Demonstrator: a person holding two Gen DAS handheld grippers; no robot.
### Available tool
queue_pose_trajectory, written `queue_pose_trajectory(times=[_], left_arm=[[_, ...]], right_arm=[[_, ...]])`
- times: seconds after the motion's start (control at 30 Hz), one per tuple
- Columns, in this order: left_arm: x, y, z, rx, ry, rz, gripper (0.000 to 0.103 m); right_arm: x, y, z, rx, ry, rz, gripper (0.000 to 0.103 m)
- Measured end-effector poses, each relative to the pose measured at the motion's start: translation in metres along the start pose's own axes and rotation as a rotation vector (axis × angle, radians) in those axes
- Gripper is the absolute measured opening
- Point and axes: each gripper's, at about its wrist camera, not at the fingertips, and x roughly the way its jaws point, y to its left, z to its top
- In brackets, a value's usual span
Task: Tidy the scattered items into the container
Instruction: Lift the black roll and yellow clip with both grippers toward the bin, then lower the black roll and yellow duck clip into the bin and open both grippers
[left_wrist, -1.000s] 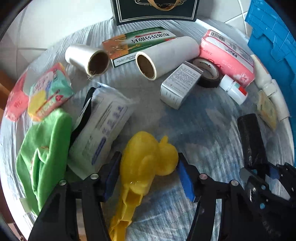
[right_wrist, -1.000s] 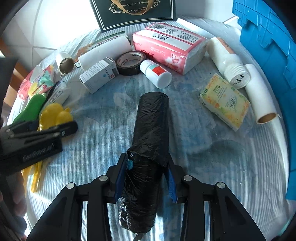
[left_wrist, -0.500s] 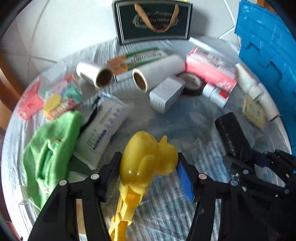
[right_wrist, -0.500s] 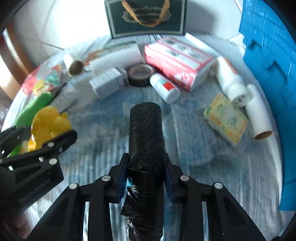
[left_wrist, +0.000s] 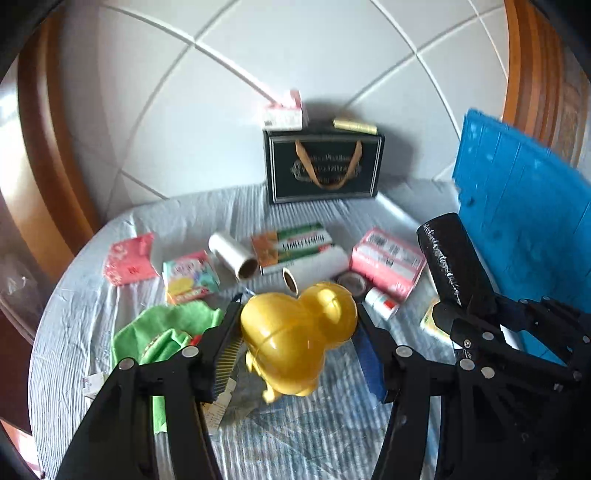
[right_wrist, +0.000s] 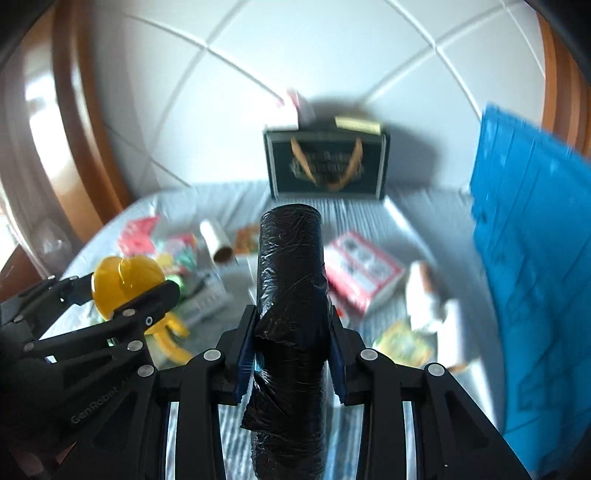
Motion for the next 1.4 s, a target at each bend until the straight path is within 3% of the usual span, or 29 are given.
queue_pose_trajectory(times=[0.2,0.6,0.8,1.03,1.23,1.4], left_arm=[[-0.054,-0.009,0.027,0.021,-0.106,-0.004,0.057],[-0.133,-0.075,0.066,0.100,-0.288,-0.160,0.057],[-0.166,-0.146,0.103,0.146,-0.399,-0.218,0.057],[-0.225,-0.278,0.173,0.160,-0.565,-0.299,0.057],[-0.218,-0.383,0.214,0.132,-0.496,-0.418,0.057],[-0.154,-0.466,0.211,0.172,-0.303,-0.485,0.057]], right_arm=[[-0.067,-0.002,0.028,-0.013,-0.122,-0.006,0.034],[-0.183,-0.048,0.062,0.061,-0.280,-0.195,0.034],[-0.247,-0.110,0.080,0.084,-0.390,-0.281,0.034],[-0.314,-0.231,0.097,0.076,-0.470,-0.388,0.034],[-0.331,-0.341,0.098,0.103,-0.405,-0.436,0.034],[-0.322,-0.417,0.075,0.184,-0.316,-0.407,0.034]])
